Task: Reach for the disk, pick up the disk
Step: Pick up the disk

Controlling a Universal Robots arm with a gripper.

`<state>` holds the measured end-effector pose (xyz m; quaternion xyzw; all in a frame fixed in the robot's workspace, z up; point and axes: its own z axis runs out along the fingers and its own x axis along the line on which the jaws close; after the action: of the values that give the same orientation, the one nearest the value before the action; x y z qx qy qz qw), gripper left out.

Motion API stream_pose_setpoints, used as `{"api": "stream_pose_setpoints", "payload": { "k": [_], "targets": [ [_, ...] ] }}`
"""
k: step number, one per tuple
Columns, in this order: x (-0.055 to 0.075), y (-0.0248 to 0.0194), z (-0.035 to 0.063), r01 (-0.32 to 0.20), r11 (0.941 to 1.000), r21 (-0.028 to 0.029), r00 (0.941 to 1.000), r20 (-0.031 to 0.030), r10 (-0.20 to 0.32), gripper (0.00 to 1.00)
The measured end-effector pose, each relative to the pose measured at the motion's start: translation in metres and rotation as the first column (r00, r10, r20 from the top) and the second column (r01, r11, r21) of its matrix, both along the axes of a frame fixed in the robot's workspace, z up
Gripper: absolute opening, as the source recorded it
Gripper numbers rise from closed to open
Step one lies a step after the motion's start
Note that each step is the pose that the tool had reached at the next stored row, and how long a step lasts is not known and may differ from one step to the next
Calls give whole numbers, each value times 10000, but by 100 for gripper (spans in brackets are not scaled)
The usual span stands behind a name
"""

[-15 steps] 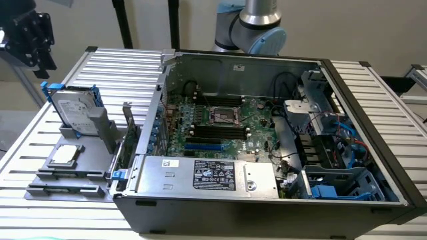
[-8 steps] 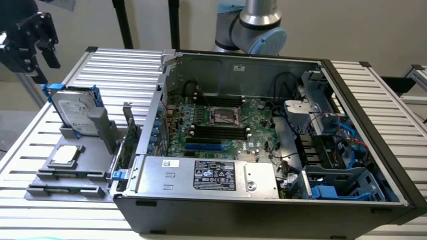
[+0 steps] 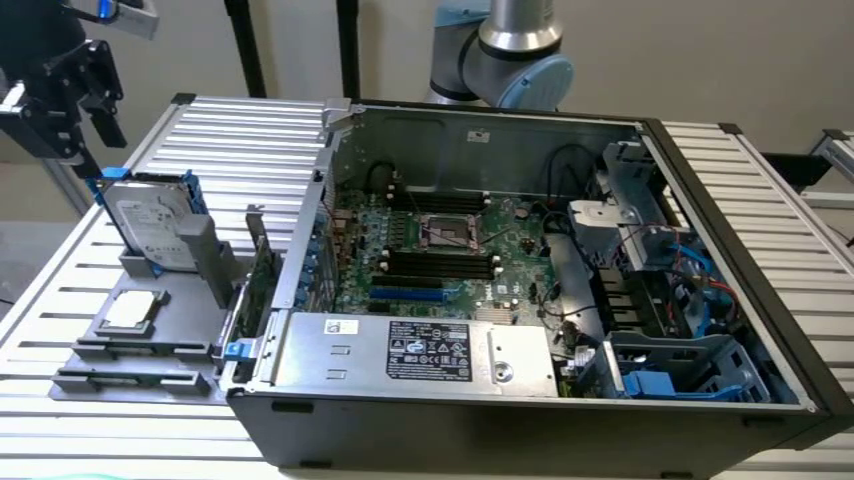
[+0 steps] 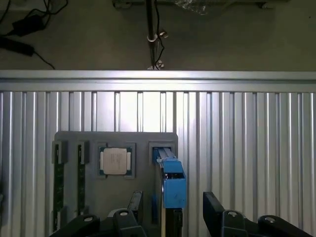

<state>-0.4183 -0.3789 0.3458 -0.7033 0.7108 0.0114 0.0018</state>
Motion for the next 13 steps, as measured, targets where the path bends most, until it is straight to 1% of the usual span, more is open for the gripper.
{"api": "stream_pose_setpoints", "payload": {
  "k": [13],
  "targets": [
    [0,1,-238,0,10000,0,10000,1,0,60]
  ]
}}
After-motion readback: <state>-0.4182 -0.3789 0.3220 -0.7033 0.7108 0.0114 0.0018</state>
